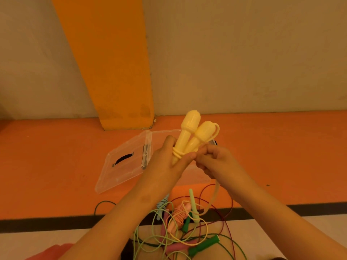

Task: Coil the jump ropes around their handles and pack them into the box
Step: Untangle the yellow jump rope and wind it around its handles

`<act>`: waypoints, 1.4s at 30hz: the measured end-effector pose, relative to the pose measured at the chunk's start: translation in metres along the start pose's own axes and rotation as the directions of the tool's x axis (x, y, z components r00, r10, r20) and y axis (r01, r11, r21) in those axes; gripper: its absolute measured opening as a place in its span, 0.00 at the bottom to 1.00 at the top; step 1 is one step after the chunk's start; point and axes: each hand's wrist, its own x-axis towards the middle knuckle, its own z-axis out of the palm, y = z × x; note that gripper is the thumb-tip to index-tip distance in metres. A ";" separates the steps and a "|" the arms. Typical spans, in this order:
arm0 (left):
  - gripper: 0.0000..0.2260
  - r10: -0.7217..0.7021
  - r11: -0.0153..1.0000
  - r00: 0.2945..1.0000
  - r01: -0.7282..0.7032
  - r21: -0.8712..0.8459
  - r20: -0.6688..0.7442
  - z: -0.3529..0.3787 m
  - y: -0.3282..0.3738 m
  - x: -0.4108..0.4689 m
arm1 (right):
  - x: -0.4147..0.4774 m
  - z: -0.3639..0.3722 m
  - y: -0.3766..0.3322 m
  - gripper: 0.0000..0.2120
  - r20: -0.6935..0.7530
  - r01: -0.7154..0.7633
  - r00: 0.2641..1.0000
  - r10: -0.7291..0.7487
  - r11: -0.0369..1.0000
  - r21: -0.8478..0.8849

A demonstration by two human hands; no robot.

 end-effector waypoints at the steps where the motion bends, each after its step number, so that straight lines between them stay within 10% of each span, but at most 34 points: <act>1: 0.08 -0.011 0.999 1.000 0.011 -0.048 0.005 0.000 0.000 0.000 | 0.000 -0.001 0.000 0.07 -0.011 0.009 1.000 -0.009 1.000 0.011; 16: 0.05 -0.095 0.925 0.995 0.097 -0.368 0.024 0.011 -0.003 -0.002 | -0.001 0.000 -0.005 0.17 -0.059 0.070 0.995 -0.078 0.989 -0.133; 20: 0.16 -0.054 0.962 0.998 0.050 -0.268 -0.010 0.009 -0.001 0.002 | 0.002 -0.001 -0.001 0.22 -0.045 0.013 0.999 -0.021 0.986 -0.169; 35: 0.08 -0.180 0.983 0.971 0.170 -0.073 -0.158 -0.004 -0.023 0.012 | 0.005 -0.037 -0.011 0.09 0.231 0.020 0.954 0.191 0.729 -0.685; 42: 0.06 -0.146 0.986 0.981 0.134 0.096 0.127 -0.007 -0.022 0.014 | 0.007 -0.039 -0.026 0.05 0.211 0.421 0.872 -0.442 0.455 -0.785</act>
